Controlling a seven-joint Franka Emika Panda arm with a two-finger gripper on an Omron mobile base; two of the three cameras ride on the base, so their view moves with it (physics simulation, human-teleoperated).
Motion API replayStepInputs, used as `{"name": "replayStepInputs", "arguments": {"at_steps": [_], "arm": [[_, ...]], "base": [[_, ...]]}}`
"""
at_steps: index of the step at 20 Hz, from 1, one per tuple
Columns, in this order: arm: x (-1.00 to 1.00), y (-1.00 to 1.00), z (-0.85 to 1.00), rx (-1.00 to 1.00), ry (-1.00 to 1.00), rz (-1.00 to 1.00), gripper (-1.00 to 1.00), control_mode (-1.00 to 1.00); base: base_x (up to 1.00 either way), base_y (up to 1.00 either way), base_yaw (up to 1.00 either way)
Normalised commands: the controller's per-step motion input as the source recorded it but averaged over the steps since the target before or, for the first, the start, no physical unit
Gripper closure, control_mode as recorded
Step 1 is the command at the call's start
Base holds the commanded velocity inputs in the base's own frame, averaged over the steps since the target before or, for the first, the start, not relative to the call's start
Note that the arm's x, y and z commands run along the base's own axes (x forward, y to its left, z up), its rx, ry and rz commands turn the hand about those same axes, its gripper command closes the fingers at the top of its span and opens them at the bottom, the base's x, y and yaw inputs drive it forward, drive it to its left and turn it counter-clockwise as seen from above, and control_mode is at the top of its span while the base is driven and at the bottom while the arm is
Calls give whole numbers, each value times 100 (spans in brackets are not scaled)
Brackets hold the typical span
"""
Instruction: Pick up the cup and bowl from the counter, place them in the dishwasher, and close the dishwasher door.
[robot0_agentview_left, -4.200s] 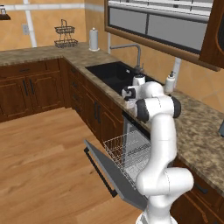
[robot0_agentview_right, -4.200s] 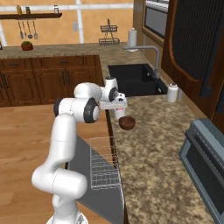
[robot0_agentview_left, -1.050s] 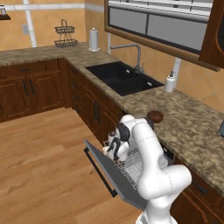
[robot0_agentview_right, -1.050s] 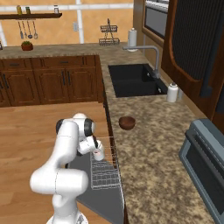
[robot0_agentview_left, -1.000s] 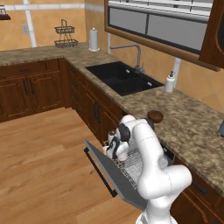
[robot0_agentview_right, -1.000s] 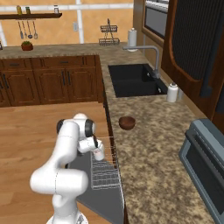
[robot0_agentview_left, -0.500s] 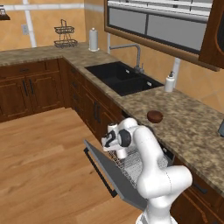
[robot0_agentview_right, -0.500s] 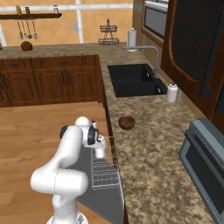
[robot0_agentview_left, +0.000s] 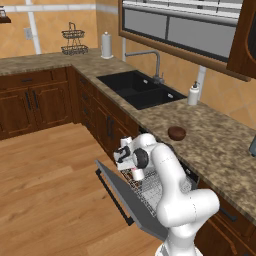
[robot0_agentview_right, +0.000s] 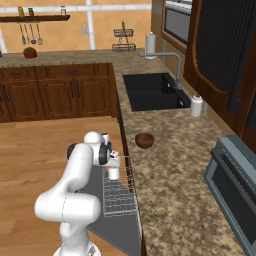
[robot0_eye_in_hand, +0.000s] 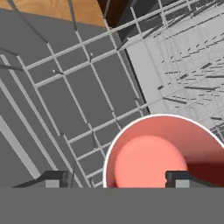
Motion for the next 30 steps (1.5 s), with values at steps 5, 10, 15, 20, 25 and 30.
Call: {"name": "replayStepInputs", "arguments": {"at_steps": [5, 10, 15, 20, 25, 30], "arm": [[-43, 0, 60, 0, 0, 0, -100, -100], [-79, 0, 66, 0, 0, 0, -100, -100], [-100, -2, 15, 0, -32, 0, -100, -100], [-84, -1, 92, 0, -26, 1, -100, -100], [-17, -17, 100, 0, 2, 2, -100, -100], [0, -22, 100, 0, 1, 1, -100, -100]], "base": [[0, 0, 0], [0, 0, 0], [0, 0, 0], [0, 0, 0], [0, 0, 0], [0, 0, 0]]}}
